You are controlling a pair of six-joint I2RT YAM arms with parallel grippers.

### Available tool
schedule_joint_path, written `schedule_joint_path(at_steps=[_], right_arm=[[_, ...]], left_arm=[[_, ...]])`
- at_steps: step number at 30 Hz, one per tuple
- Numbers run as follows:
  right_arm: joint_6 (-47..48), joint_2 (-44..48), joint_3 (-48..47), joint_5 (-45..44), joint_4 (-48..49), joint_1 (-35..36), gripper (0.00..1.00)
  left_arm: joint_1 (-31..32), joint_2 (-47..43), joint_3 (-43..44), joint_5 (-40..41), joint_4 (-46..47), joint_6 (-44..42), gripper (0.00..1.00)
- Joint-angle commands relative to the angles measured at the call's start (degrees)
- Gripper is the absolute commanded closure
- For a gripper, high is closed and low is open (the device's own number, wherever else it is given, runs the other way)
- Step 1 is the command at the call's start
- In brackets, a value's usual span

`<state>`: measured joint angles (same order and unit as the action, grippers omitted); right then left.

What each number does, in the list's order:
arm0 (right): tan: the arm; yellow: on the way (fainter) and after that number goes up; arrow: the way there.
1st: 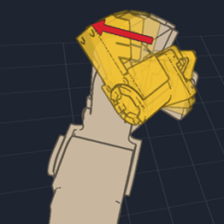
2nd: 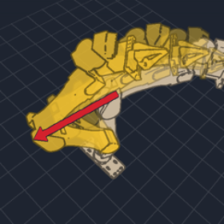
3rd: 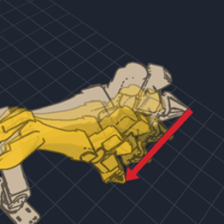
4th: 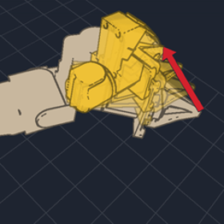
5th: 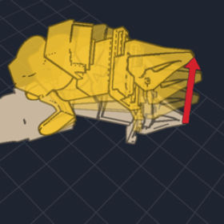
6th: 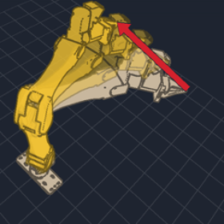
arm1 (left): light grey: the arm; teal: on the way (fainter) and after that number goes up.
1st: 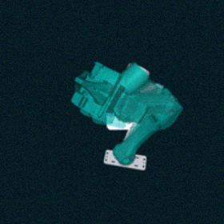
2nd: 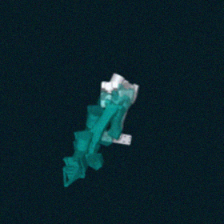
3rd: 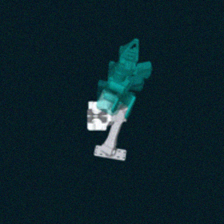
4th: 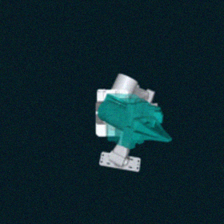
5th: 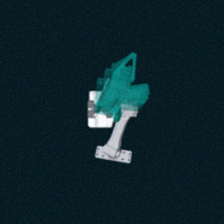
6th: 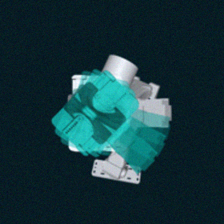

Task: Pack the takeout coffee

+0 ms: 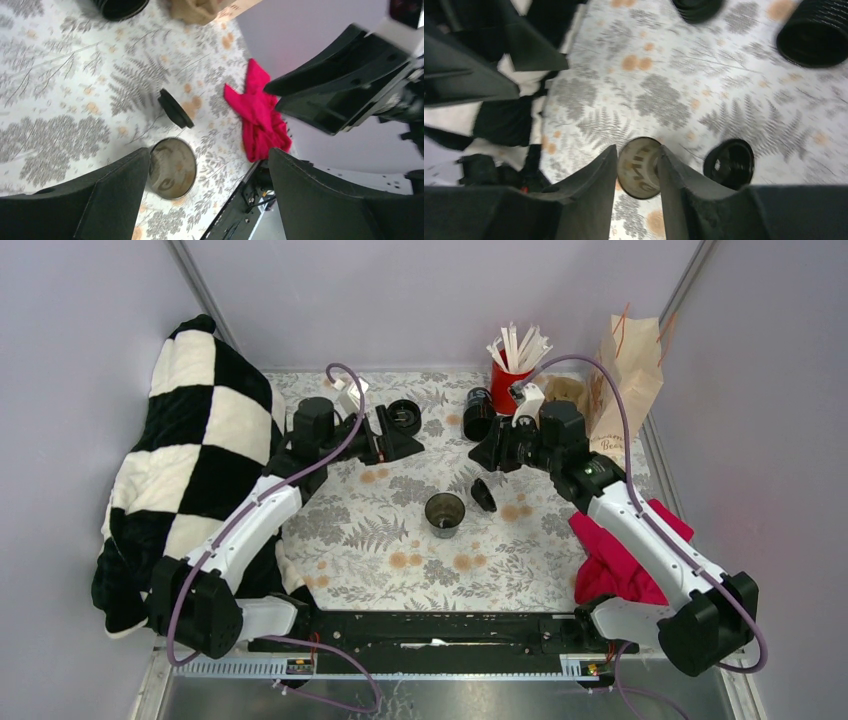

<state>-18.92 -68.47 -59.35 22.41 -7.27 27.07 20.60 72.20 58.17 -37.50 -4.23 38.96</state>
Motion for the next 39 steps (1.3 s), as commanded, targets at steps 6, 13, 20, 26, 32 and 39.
schedule_joint_path(at_steps=[6,13,20,26,32,39], right_arm=[[3.1,-5.4,-0.3,-18.7,-13.7,-0.2,0.44],[8.8,-14.0,1.1,-22.7,-12.9,2.1,0.35],[9.2,-23.9,-2.0,-22.7,-11.4,3.0,0.43],[10.8,-27.6,-1.7,-15.4,-9.5,3.7,0.44],[10.5,-28.8,-2.5,-14.6,-8.5,5.1,0.49],[8.8,-29.7,-1.3,-13.2,-5.6,5.8,0.51]], left_arm=[[3.0,2.3,-2.4,8.7,-4.7,-4.6,0.09],[3.0,3.0,-2.4,10.0,-6.8,-6.7,0.09],[3.0,3.1,-3.0,10.6,-7.4,-7.6,0.08],[3.0,2.2,-3.1,11.9,-8.4,-9.0,0.06],[3.0,3.2,-2.9,11.2,-7.7,-8.3,0.06],[3.0,3.7,-2.4,10.8,-7.4,-8.1,0.06]])
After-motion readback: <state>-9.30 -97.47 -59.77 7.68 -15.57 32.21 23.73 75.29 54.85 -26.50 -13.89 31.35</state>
